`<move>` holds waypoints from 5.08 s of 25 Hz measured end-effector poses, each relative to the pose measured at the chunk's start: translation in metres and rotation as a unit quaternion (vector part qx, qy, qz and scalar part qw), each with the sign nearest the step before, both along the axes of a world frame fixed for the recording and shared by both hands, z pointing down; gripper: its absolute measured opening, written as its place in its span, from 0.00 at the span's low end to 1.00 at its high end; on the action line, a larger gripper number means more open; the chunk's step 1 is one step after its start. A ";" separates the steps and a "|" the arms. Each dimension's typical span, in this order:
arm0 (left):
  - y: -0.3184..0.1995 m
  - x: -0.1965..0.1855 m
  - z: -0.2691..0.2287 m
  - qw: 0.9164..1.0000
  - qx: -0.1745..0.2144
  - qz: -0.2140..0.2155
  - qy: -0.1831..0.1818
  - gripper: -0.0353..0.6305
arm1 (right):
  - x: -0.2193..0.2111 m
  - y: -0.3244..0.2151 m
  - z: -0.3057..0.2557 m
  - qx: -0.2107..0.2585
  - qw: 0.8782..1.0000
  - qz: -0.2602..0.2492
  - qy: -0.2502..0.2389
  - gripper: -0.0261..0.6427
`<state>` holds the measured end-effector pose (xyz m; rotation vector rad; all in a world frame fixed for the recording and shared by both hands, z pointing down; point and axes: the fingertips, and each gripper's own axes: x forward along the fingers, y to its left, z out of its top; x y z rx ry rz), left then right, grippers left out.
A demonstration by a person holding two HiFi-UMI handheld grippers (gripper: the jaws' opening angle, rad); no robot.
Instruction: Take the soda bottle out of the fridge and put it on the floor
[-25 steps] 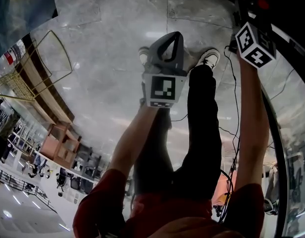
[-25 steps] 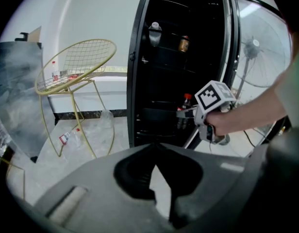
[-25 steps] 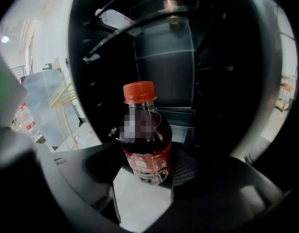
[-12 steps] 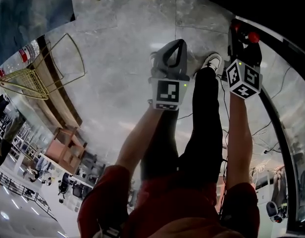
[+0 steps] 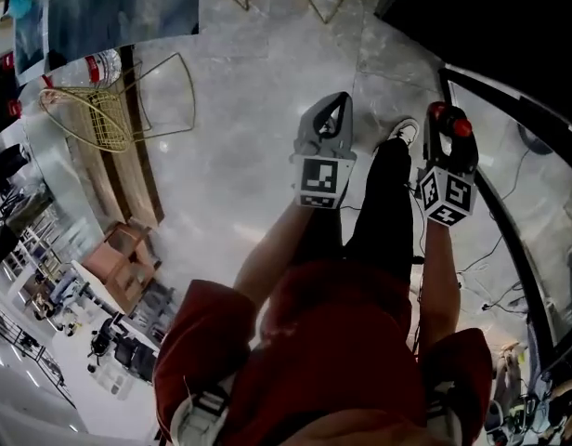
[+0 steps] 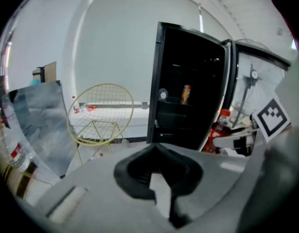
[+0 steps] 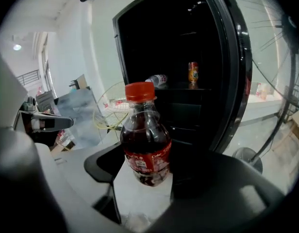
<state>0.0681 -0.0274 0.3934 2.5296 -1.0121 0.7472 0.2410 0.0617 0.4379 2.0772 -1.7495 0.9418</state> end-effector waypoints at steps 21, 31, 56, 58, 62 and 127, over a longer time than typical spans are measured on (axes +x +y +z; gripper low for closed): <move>0.009 -0.154 -0.229 0.983 0.115 -0.138 0.031 0.05 | -0.156 -0.022 -0.236 0.110 0.975 -0.191 0.011 0.48; -0.010 -0.192 -0.246 0.971 0.144 -0.190 0.019 0.05 | -0.183 -0.064 -0.245 0.134 0.959 -0.251 -0.010 0.48; 0.031 -0.253 -0.149 0.964 0.109 -0.241 0.014 0.05 | -0.264 -0.041 -0.133 0.095 0.942 -0.321 -0.025 0.48; 0.043 -0.257 -0.134 0.965 0.102 -0.241 0.018 0.05 | -0.263 -0.028 -0.118 0.084 0.945 -0.316 -0.020 0.48; 0.035 -0.270 -0.092 0.967 0.092 -0.238 0.004 0.05 | -0.269 -0.043 -0.070 0.063 0.950 -0.304 -0.026 0.48; -0.022 -0.250 0.595 0.979 0.149 -0.129 0.051 0.05 | -0.327 -0.164 0.609 0.138 0.904 -0.402 0.031 0.48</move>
